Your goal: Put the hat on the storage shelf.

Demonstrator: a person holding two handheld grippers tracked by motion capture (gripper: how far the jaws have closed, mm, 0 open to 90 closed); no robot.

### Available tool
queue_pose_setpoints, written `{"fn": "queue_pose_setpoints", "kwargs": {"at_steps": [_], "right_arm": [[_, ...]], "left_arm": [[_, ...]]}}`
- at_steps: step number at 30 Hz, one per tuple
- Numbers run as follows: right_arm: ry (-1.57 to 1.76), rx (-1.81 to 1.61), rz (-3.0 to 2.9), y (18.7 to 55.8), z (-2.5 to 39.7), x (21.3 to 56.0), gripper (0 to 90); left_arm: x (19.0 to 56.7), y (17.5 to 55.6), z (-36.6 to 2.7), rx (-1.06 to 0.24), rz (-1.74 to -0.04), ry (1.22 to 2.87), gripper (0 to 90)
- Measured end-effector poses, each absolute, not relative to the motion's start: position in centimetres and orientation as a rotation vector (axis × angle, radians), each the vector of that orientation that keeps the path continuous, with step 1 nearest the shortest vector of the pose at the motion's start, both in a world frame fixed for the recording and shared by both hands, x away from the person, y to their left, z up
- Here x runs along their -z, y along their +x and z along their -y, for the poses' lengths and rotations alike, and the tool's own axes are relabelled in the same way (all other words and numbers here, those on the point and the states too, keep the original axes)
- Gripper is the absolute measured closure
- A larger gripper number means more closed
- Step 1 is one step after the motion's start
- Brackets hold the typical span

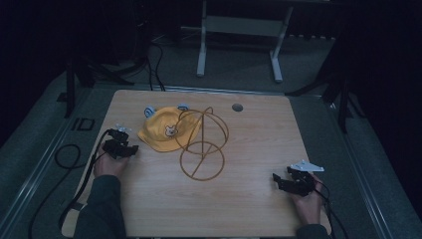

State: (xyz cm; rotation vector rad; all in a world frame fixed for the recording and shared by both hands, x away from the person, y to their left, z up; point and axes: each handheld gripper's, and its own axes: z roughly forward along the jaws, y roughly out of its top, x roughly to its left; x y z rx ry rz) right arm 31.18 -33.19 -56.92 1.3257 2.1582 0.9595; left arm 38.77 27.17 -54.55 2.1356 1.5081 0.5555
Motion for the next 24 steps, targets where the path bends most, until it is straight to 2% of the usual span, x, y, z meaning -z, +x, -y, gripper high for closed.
{"fn": "queue_pose_setpoints", "kwargs": {"at_steps": [6,11,24], "right_arm": [[1.32,-0.962,-2.168,31.2,33.2,56.9,28.2],[1.317,-0.963,-2.17,31.2,33.2,56.9,27.9],[1.319,-0.96,-2.167,31.2,33.1,56.9,28.0]], "left_arm": [[53.0,38.2,-27.4,-0.575,-1.456,2.122,58.1],[51.3,37.8,-27.2,-0.599,-1.389,2.12,65.4],[47.2,38.2,-26.8,-0.563,-1.327,2.141,65.1]]}}
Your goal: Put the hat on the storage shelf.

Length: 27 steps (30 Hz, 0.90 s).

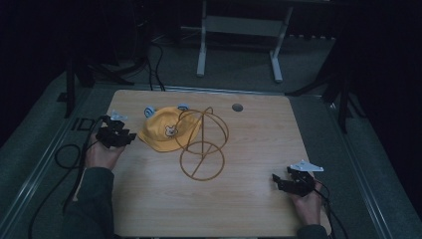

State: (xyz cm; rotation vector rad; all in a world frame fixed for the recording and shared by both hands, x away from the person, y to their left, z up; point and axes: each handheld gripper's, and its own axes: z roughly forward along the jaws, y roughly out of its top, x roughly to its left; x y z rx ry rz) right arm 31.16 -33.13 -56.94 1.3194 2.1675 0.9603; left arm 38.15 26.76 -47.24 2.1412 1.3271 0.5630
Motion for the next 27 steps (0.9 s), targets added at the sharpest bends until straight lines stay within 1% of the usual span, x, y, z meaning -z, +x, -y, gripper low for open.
{"fn": "queue_pose_setpoints", "kwargs": {"at_steps": [2,7,14,19,27], "right_arm": [[1.319,-0.96,-2.168,31.2,33.1,56.9,28.0],[1.32,-0.961,-2.168,31.2,33.1,56.9,28.0],[1.32,-0.96,-2.169,31.1,33.1,56.9,26.9],[1.318,-0.961,-2.171,31.2,33.1,56.9,26.5],[1.319,-0.961,-2.171,31.2,33.1,56.9,26.5]], "left_arm": [[46.6,38.1,-26.7,-0.56,-1.315,2.133,66.7],[45.2,38.3,-26.5,-0.556,-1.275,2.145,67.1],[43.1,39.0,-26.6,-0.536,-1.224,2.177,64.9],[42.3,39.4,-26.5,-0.527,-1.215,2.177,63.1],[41.5,40.5,-26.5,-0.47,-1.202,2.175,63.0]]}}
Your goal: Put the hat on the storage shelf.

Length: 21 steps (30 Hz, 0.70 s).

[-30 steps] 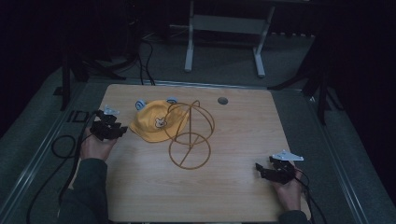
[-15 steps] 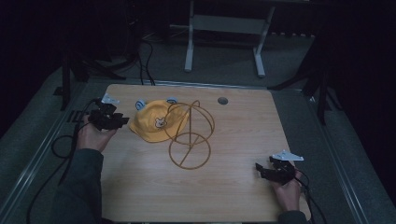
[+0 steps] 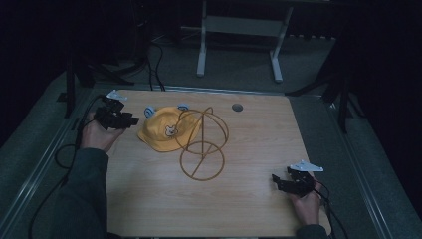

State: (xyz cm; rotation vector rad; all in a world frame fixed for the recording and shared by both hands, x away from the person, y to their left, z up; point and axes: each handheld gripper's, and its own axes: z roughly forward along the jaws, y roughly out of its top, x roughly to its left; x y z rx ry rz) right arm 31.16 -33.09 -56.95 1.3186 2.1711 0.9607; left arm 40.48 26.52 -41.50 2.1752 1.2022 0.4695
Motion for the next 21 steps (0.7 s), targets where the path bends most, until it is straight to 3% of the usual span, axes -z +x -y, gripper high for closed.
{"fn": "queue_pose_setpoints", "kwargs": {"at_steps": [21], "right_arm": [[1.318,-0.961,-2.174,31.2,33.1,56.9,26.3]], "left_arm": [[40.0,42.4,-25.3,-0.4,-1.184,2.254,61.8]]}}
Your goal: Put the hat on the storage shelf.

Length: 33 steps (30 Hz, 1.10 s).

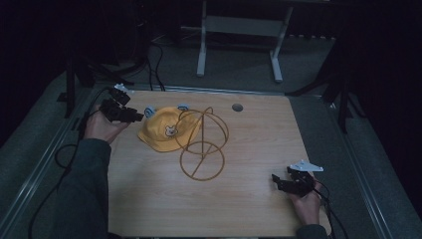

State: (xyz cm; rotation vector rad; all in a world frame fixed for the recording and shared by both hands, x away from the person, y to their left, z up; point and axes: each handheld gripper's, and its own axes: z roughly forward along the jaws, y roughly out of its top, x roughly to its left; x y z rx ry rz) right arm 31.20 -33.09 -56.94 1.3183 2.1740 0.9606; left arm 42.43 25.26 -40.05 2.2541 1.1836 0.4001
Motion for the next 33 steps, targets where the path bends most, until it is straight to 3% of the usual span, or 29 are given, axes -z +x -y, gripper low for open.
{"fn": "queue_pose_setpoints", "kwargs": {"at_steps": [33], "right_arm": [[1.314,-0.961,-2.179,31.2,33.1,56.9,25.5]], "left_arm": [[37.8,45.5,-21.7,-0.354,-1.125,2.307,56.6]]}}
